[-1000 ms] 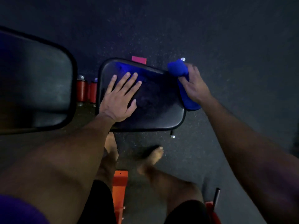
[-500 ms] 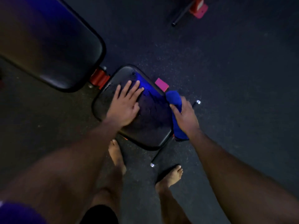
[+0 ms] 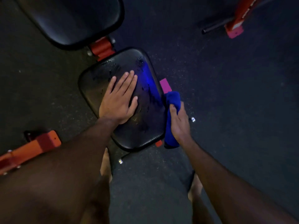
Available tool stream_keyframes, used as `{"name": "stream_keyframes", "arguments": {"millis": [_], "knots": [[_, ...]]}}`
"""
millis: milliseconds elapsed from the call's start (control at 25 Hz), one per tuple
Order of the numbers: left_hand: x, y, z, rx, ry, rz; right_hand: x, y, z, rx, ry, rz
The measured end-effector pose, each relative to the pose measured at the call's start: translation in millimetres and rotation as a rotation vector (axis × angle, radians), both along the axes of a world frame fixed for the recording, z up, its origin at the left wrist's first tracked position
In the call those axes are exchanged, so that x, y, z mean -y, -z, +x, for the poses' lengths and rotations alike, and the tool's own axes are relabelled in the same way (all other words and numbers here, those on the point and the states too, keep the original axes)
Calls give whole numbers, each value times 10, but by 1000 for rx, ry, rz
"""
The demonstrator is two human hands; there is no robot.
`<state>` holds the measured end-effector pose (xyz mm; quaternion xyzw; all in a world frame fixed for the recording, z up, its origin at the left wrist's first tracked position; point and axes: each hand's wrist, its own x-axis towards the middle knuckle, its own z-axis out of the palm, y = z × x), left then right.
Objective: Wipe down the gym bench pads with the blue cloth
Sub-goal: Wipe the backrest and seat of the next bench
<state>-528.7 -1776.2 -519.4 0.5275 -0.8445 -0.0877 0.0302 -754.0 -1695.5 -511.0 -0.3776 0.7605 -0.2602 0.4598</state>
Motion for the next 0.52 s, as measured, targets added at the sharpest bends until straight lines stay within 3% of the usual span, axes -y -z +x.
{"name": "stream_keyframes", "arguments": {"millis": [240, 400, 520], "knots": [[-15, 61, 7, 46, -24, -95, 1199, 132, 85, 73, -303, -124], [11, 94, 10, 60, -14, -91, 2054, 247, 299, 42, -369, -158], [8, 85, 17, 47, -11, -104, 2226, 310, 310, 103, -376, -138]]}}
